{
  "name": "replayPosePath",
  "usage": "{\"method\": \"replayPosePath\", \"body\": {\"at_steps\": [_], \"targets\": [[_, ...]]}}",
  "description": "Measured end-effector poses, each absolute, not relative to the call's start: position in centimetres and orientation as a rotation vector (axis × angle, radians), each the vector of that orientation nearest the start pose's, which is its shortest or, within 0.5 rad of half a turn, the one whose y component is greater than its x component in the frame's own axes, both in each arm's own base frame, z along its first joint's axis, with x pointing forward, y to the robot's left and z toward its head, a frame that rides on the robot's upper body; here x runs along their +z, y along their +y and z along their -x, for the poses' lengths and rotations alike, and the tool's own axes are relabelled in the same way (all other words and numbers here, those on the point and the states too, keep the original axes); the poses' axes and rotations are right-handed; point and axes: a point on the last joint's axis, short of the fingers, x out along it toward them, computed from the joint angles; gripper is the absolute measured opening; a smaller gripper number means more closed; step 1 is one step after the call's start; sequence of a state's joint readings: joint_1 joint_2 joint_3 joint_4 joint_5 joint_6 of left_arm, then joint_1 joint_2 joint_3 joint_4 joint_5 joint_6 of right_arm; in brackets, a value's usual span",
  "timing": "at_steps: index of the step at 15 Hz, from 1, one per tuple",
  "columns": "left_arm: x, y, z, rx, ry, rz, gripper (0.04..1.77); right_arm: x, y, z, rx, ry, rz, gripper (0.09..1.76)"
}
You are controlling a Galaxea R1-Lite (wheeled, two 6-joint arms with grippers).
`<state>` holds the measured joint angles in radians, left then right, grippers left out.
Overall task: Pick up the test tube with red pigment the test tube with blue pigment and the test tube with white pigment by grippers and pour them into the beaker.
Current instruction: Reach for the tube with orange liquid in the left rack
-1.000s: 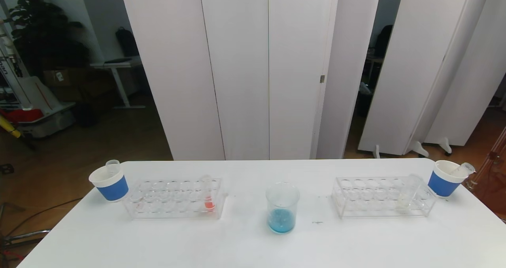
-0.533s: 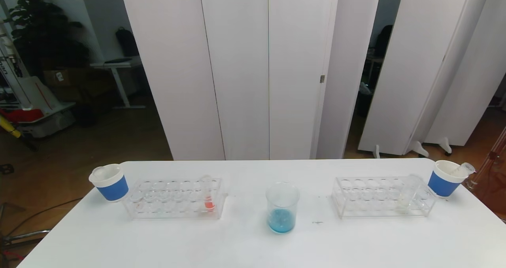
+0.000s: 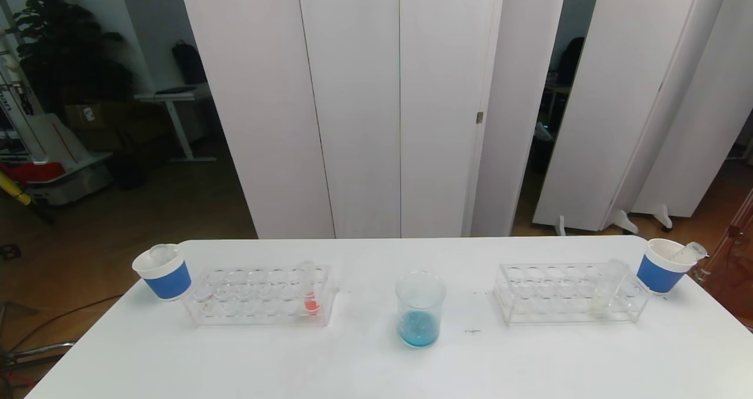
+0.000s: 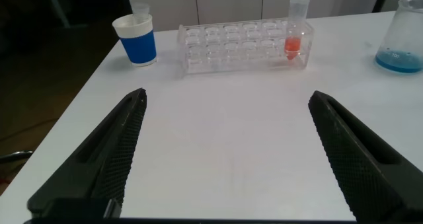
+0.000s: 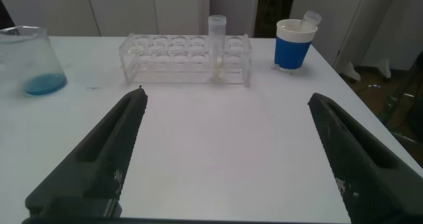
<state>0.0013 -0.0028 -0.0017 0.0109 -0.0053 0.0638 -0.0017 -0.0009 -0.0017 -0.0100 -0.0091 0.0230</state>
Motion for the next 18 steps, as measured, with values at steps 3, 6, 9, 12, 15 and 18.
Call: {"method": "replayPosePath", "body": {"at_steps": [3, 6, 9, 12, 15, 18], "targets": [[7.45, 0.0, 2.31, 0.001, 0.01, -0.048, 1.75, 7.7, -0.02, 2.3, -0.011, -0.013, -0.023, 1.75], [7.45, 0.0, 2.31, 0.002, 0.01, -0.047, 1.75, 7.7, -0.02, 2.3, -0.011, -0.013, -0.023, 1.75], [7.45, 0.0, 2.31, 0.002, 0.01, -0.046, 1.75, 7.7, -0.02, 2.3, -0.011, -0.013, -0.023, 1.75], [7.45, 0.0, 2.31, 0.002, 0.01, -0.046, 1.75, 7.7, -0.02, 2.3, -0.011, -0.013, -0.023, 1.75], [7.45, 0.0, 2.31, 0.002, 0.01, -0.047, 1.75, 7.7, -0.02, 2.3, -0.011, -0.013, -0.023, 1.75], [7.45, 0.0, 2.31, 0.002, 0.01, -0.047, 1.75, 7.7, -0.02, 2.3, -0.01, -0.013, -0.023, 1.75]]}}
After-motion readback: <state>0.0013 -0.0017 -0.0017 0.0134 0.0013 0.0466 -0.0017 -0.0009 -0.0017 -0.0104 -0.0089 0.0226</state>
